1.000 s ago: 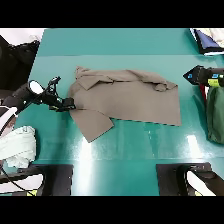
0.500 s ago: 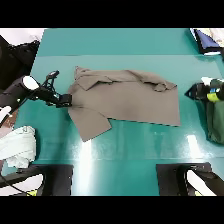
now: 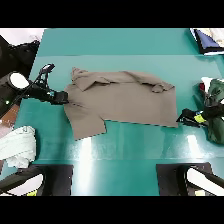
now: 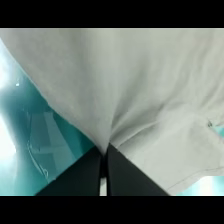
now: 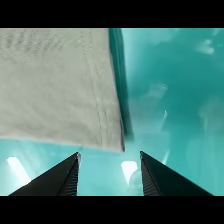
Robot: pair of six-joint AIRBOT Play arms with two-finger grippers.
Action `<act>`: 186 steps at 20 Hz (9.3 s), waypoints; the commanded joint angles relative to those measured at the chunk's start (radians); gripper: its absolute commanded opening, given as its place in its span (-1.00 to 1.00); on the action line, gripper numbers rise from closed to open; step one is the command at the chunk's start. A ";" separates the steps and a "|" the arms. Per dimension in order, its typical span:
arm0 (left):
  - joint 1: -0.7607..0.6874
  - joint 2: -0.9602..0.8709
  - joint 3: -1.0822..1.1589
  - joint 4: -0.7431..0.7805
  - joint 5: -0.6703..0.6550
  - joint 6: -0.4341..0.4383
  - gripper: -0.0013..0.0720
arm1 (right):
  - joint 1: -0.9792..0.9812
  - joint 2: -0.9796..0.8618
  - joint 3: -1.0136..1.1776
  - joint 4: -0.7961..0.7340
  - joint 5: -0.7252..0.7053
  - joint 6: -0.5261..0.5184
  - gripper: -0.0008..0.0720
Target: Fold the shirts.
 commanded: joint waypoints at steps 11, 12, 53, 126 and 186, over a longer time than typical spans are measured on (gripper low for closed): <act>0.001 0.005 0.002 -0.003 -0.020 -0.001 -0.90 | 0.094 -0.103 -0.016 0.050 -0.054 -0.058 -0.93; 0.001 0.006 0.008 0.000 -0.027 -0.007 -0.90 | 0.103 -0.087 -0.014 0.051 -0.059 -0.059 -0.93; 0.001 0.048 0.578 0.139 -0.279 -0.013 -0.90 | 0.211 -0.205 1.056 -0.342 0.544 0.160 -0.95; 0.001 0.422 -0.683 -0.065 0.013 -0.323 -0.54 | 0.349 -0.180 0.580 -0.059 0.080 0.120 0.12; 0.001 0.106 -0.027 -0.062 0.351 -0.055 -0.90 | 0.369 -0.041 0.280 -0.040 -0.232 0.249 -0.94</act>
